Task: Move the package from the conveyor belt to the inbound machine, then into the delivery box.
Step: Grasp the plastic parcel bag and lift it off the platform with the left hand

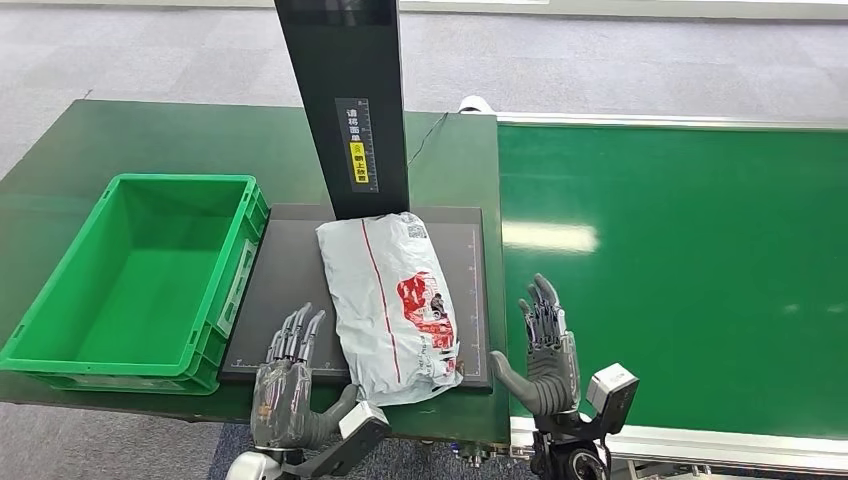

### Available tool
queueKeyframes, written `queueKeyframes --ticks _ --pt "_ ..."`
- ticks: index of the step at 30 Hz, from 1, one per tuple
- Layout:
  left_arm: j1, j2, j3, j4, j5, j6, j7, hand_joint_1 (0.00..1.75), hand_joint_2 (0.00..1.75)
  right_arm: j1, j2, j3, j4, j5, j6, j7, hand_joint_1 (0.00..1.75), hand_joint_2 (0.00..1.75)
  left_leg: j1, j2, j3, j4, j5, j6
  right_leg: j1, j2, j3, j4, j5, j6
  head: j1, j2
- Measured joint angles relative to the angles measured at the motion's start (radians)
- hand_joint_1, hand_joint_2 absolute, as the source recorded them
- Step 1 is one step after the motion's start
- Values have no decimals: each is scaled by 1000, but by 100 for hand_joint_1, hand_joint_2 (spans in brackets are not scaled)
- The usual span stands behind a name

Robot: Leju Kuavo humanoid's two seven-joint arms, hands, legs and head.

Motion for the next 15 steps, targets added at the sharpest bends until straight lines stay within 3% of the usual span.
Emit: queueKeyframes --ticks 15 --pt "2 90 -129 -55 -9 -61 35 0 175 -4 0 -21 7 -17 10 -3 0 175 0 0 0 0 0 0 0 0 0 0 0 0 0 0"
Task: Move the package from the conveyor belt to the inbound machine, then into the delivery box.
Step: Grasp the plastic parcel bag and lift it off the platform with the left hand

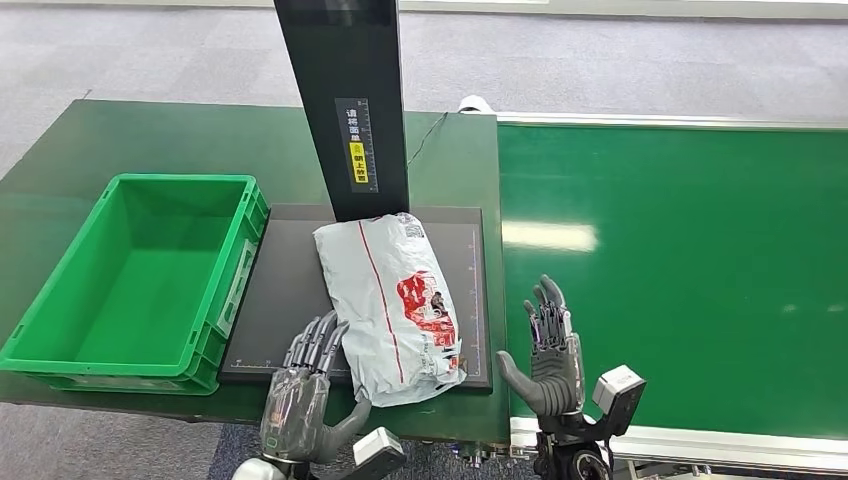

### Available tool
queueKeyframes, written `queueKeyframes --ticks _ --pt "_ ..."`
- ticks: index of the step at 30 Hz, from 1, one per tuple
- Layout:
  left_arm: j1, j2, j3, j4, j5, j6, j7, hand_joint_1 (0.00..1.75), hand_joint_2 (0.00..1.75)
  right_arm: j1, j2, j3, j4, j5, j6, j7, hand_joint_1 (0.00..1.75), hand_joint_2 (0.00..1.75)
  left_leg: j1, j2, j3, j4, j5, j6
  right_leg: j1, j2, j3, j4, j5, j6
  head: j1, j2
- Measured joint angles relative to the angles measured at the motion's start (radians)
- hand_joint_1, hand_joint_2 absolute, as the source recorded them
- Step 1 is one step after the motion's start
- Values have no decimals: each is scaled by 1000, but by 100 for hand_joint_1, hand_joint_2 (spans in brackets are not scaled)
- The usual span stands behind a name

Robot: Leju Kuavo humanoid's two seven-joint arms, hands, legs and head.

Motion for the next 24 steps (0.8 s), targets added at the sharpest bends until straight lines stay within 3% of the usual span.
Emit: queueKeyframes --ticks 14,24 --pt "-51 75 -125 1 33 -80 48 0 175 -56 2 -17 63 -4 9 -9 0 175 0 0 0 0 0 0 0 0 0 0 0 0 0 0" --pt "-86 96 -177 6 -7 -93 78 0 175 -122 2 -12 141 -6 6 -20 0 175 0 0 0 0 0 0 0 0 0 0 0 0 0 0"
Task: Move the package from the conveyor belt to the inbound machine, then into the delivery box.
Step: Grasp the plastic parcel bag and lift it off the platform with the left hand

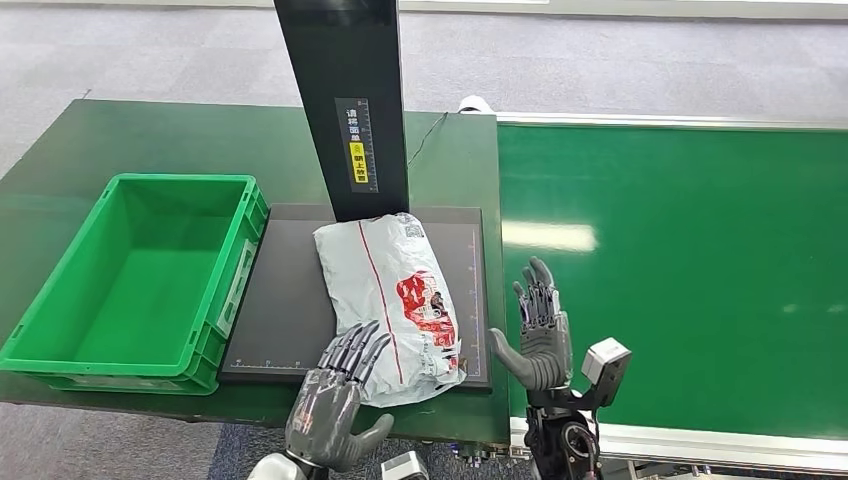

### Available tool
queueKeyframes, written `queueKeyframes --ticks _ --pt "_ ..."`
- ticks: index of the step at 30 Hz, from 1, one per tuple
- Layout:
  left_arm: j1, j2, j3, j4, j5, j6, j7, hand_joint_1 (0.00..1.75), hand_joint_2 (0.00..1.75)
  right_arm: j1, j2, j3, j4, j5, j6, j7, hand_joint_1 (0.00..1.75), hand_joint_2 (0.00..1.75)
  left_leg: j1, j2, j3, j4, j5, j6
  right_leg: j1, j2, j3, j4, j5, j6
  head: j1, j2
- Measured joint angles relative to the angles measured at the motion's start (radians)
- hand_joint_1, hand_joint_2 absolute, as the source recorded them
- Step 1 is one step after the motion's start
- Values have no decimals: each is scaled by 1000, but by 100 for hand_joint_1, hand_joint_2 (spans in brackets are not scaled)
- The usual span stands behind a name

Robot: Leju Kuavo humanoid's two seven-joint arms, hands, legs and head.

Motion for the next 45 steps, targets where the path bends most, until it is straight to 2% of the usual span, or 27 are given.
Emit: queueKeyframes --ticks 7,13,19,21,25,26,36,45 --pt "-23 -5 -7 34 4 -30 -15 0 175 -7 0 14 19 -14 -5 -8 0 175 0 0 0 0 0 0 0 0 0 0 0 0 0 0" --pt "-72 -49 14 147 7 -44 -50 0 175 -35 1 36 45 -16 -7 -9 0 175 0 1 1 0 0 0 0 0 0 0 0 0 0 0" --pt "-81 -74 58 260 42 -10 -129 0 175 -36 0 45 55 -35 -34 -10 0 175 0 0 1 0 0 0 0 0 0 0 0 0 0 0" --pt "-93 -82 72 302 56 -2 -159 5 175 -18 0 45 42 -41 -37 -10 0 175 0 0 0 0 0 0 0 0 -1 0 0 0 0 0" --pt "-123 -98 96 368 74 10 -188 170 175 15 0 43 11 -47 -37 -7 0 175 0 1 0 0 0 0 0 0 0 0 0 0 0 0" --pt "-128 -101 101 379 77 14 -192 175 175 21 -1 43 4 -47 -38 -5 0 175 0 1 0 0 0 0 0 0 0 0 0 0 0 0" --pt "-161 -124 130 410 93 63 -215 175 175 67 -5 34 -36 -47 -41 -2 0 175 0 1 2 0 0 0 0 0 1 0 0 0 0 0" --pt "-159 -134 159 390 118 92 -229 175 175 86 -5 28 -72 -46 -42 6 0 175 0 1 2 0 0 0 0 0 1 0 0 0 0 0"
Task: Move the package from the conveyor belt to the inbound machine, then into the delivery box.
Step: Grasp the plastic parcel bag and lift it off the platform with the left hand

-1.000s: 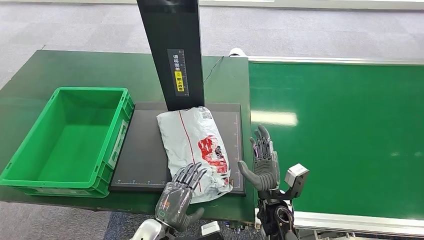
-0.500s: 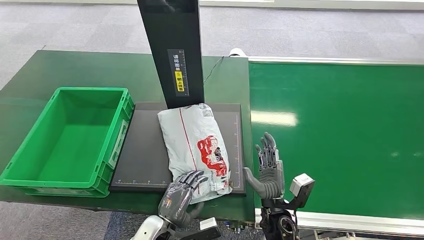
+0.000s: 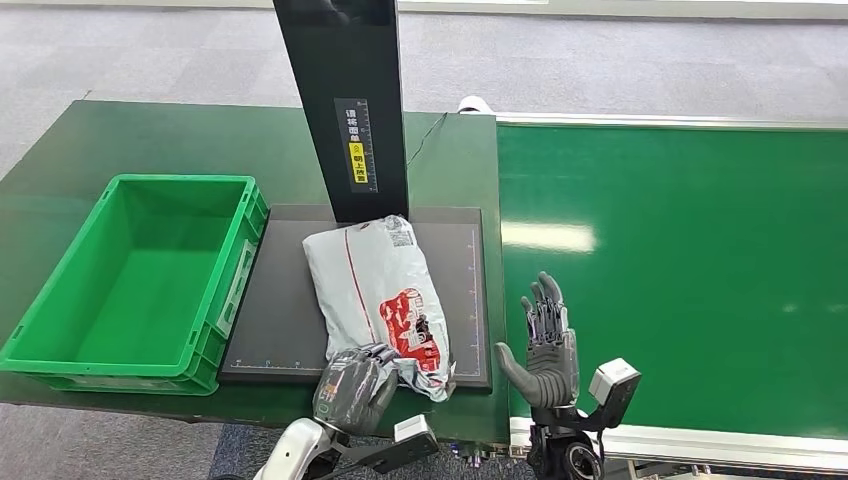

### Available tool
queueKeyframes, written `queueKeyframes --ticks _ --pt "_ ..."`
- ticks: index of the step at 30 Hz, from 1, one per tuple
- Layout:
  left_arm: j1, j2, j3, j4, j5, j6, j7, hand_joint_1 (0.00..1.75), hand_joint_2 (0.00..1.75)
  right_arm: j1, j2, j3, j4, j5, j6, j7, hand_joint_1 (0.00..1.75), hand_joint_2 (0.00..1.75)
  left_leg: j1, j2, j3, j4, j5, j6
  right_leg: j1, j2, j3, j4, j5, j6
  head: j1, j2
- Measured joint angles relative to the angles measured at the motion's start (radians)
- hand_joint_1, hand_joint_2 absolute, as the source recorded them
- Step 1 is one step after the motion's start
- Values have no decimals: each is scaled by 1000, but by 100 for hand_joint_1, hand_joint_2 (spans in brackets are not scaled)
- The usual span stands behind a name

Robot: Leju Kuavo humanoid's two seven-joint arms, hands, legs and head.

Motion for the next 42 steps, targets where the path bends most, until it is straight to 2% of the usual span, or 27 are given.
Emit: queueKeyframes --ticks 7,13,16,19,23,28,37,42 --pt "47 10 46 -107 42 57 -23 175 175 13 0 -8 -15 0 -5 4 0 175 0 0 0 0 0 0 0 0 0 0 0 0 0 0" --pt "119 36 114 -280 170 169 -106 175 175 22 0 -15 -27 3 -8 7 0 175 0 0 -1 0 0 0 0 0 -1 0 0 0 0 0" --pt "147 50 155 -360 278 225 -179 175 175 25 0 -19 -29 4 -12 8 0 175 0 0 -1 0 0 0 0 0 0 0 0 0 0 0" --pt "155 60 201 -427 438 261 -286 175 175 26 0 -21 -29 4 -14 8 0 175 0 0 -1 0 0 0 0 0 0 0 0 0 0 0" --pt "139 68 287 -499 695 259 -441 175 175 25 1 -22 -29 4 -17 8 0 175 0 0 0 0 0 0 0 0 0 0 0 0 0 0" --pt "116 79 377 -576 935 227 -568 175 175 24 0 -22 -29 3 -22 2 0 175 0 0 0 0 0 0 0 0 0 0 0 0 0 0" --pt "42 119 414 -680 1096 225 -592 175 175 24 0 -23 -29 1 -22 -5 0 175 0 0 0 0 0 0 0 0 0 0 0 0 0 0" --pt "-7 151 449 -687 1198 176 -592 175 175 24 0 -26 -29 0 -22 -9 0 175 0 0 0 0 0 0 0 0 0 0 0 0 0 0"
